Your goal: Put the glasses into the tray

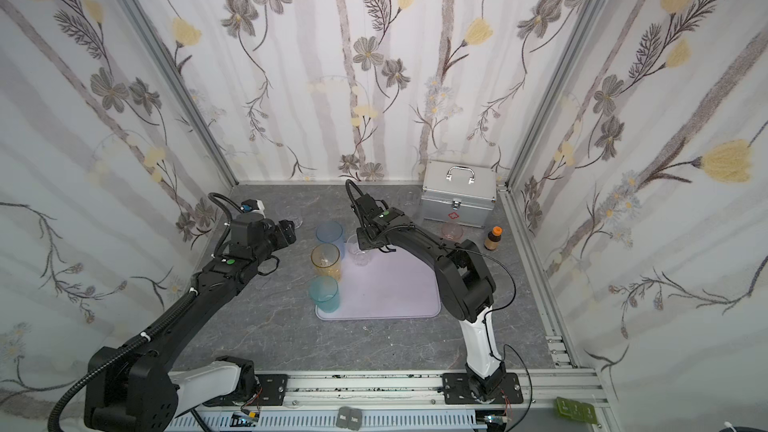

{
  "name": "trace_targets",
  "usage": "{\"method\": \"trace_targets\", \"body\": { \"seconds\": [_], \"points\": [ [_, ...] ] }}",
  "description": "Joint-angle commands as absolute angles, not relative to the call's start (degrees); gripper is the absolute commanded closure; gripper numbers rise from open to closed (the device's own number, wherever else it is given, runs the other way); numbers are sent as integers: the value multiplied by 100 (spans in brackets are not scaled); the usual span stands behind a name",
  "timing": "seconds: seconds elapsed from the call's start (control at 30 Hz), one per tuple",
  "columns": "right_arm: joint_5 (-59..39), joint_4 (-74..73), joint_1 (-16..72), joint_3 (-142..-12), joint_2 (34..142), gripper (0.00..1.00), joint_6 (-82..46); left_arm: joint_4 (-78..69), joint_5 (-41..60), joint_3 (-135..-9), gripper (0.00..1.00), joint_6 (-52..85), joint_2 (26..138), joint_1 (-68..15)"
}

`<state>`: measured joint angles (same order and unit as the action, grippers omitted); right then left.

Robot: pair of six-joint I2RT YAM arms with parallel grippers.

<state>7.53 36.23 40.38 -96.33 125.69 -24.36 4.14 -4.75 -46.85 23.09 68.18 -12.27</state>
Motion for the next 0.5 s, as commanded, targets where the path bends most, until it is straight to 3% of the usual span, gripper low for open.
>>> {"method": "trace_targets", "body": {
  "seconds": [0.0,0.27,0.47],
  "points": [
    [974,3482,4011,-9728,12646,92,-2440,330,-520,-4714,21,2311,6883,-1222],
    [888,3279,3978,-9752,12746,88,-2563,327,-528,-4807,21,2318,7039,-1171],
    [512,3069,3953,-9514,12340,69,-2640,350,-255,-5035,21,2347,7249,-929]
  ]
}}
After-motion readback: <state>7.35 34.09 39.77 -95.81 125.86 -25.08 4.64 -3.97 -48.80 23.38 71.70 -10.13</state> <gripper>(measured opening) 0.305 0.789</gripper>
